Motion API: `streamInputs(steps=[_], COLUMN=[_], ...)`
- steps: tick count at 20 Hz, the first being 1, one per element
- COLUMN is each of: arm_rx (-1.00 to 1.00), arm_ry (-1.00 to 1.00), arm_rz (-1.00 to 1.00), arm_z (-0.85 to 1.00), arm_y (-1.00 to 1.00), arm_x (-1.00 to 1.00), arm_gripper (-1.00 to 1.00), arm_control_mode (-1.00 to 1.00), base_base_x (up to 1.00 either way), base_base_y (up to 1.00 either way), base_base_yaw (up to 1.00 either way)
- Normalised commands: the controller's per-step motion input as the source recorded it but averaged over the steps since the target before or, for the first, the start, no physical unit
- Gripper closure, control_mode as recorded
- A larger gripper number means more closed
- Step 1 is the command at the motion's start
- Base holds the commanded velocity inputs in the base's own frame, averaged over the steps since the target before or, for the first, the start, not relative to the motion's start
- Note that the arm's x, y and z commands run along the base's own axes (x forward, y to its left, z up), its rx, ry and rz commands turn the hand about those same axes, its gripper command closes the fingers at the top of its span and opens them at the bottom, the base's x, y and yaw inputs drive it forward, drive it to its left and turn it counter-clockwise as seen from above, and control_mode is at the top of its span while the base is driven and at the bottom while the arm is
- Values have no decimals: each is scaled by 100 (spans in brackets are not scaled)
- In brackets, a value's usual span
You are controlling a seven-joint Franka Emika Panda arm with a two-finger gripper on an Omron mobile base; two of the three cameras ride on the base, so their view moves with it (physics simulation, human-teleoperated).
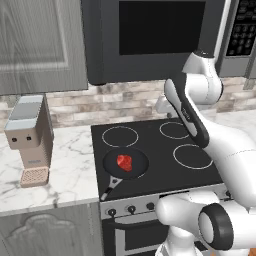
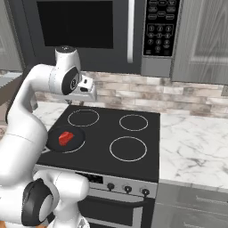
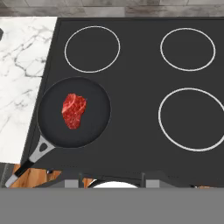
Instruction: Pick up the pan with the steak in it and place it on the dining table. Then place the steak on the plate.
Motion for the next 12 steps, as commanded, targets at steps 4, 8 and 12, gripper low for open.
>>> streamInputs(steps=[4, 8, 12], arm_rx=[-2, -1, 0], arm_ry=[0, -6, -1], arm_rz=[1, 3, 1], arm_z=[-5, -14, -26], arm_y=[0, 8, 3], arm_x=[-6, -38, -34], arm_gripper=[-100, -100, -100], arm_control_mode=[-100, -100, -100], base_base_x=[0, 0, 0], base_base_y=[0, 0, 0], base_base_yaw=[0, 0, 0])
